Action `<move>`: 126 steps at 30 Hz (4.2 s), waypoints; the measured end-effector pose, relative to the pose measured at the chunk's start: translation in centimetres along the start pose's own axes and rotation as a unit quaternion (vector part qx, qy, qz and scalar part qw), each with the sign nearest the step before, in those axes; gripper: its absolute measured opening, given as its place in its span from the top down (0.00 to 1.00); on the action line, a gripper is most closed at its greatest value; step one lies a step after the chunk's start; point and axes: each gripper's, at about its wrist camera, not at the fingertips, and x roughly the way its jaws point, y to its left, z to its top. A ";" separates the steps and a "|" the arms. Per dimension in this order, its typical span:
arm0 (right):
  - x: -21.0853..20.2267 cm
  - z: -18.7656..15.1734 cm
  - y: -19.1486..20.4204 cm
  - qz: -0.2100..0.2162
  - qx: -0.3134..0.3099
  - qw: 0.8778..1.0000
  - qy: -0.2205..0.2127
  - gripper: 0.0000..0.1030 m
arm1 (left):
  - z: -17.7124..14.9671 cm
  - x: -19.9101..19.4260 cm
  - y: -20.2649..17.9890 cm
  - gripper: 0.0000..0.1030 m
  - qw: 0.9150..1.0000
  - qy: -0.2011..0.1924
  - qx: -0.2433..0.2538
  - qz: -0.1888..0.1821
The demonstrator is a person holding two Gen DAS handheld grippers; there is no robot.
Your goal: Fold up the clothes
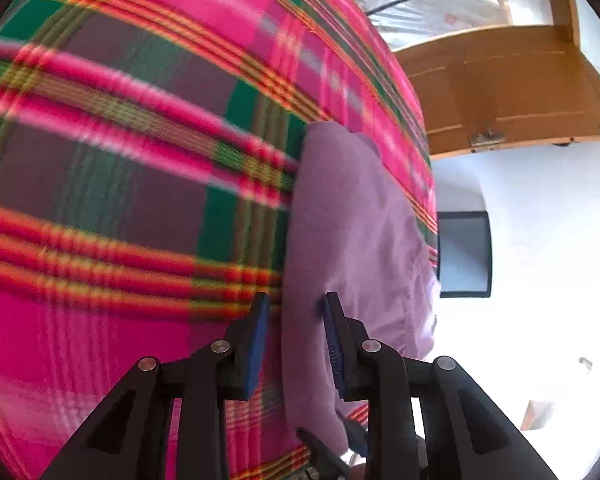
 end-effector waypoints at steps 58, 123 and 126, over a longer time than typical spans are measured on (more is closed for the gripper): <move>4.6 7.2 9.6 0.161 -0.058 0.985 0.013 0.87 | 3.1 -11.5 9.0 0.89 0.994 -0.101 -0.016 -0.035; -5.7 -7.1 -22.1 -0.222 0.220 0.949 0.025 0.64 | -7.8 3.4 -7.5 0.68 0.978 -0.052 0.180 0.095; -6.0 -7.5 -23.5 -0.239 0.221 0.945 0.022 0.64 | -7.9 4.2 -7.9 0.68 0.976 -0.051 0.186 0.097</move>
